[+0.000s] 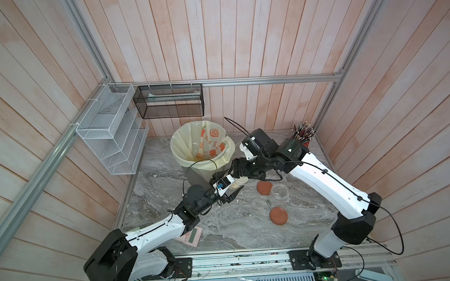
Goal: Empty expired oatmeal from jars
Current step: Unscrew the lid from the jar.
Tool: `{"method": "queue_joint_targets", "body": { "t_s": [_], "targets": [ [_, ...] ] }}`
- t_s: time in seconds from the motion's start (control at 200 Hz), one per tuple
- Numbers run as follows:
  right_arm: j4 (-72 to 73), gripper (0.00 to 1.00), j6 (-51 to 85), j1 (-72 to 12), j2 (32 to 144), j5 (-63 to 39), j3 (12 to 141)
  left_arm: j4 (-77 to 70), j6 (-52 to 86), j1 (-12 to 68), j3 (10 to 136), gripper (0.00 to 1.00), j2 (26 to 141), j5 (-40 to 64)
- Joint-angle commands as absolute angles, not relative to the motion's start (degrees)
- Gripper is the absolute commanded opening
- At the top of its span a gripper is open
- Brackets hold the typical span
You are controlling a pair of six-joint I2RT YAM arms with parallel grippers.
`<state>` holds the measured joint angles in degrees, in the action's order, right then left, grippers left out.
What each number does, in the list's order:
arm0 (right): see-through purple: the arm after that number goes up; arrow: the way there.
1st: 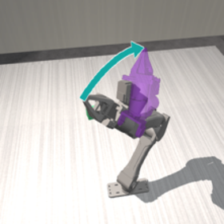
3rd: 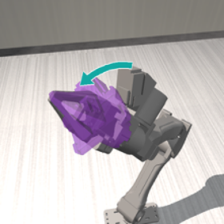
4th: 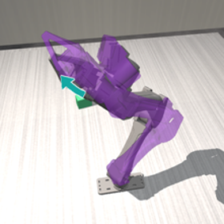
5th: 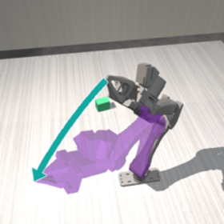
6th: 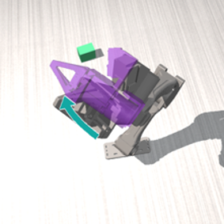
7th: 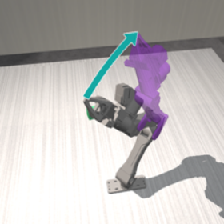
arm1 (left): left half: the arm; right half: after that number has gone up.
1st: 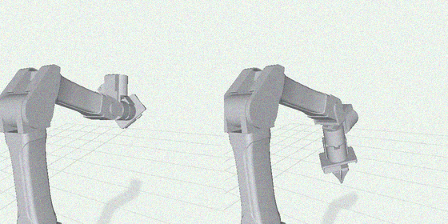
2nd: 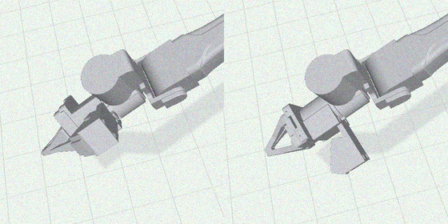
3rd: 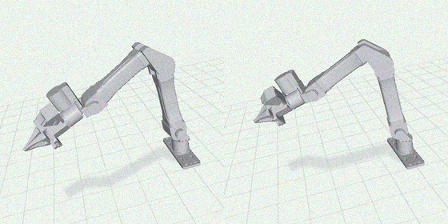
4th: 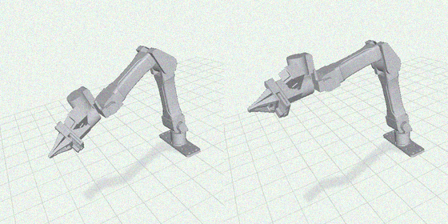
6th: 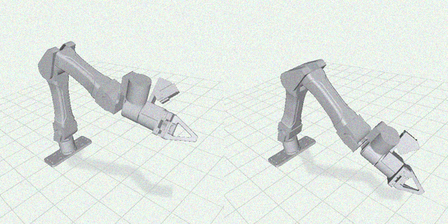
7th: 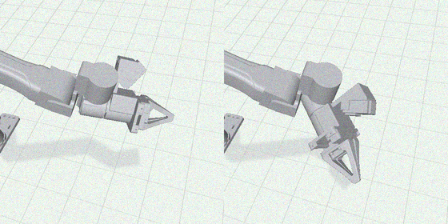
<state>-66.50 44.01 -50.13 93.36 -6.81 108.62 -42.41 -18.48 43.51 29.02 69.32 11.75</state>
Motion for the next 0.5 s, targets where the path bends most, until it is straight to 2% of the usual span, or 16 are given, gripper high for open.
{"method": "queue_joint_targets", "body": {
  "t_s": [0.0,0.095,0.395,0.495],
  "targets": [
    [-69.52,0.74,41.79,-50.43,94.49,-5.07,110.01,-46.05,-18.19,43.20,31.34,0.08,69.07,12.26],
    [-68.24,0.70,39.41,-51.06,94.35,-5.60,110.23,-46.70,-16.47,42.83,30.88,0.08,68.58,13.84],
    [-64.92,0.66,21.65,-52.21,94.34,-9.84,110.80,-49.77,-7.85,41.12,28.67,0.04,67.09,23.02],
    [-64.97,0.58,15.19,-52.21,94.61,-11.63,110.98,-49.49,-6.64,41.13,28.30,0.04,66.55,24.61]
  ]
}}
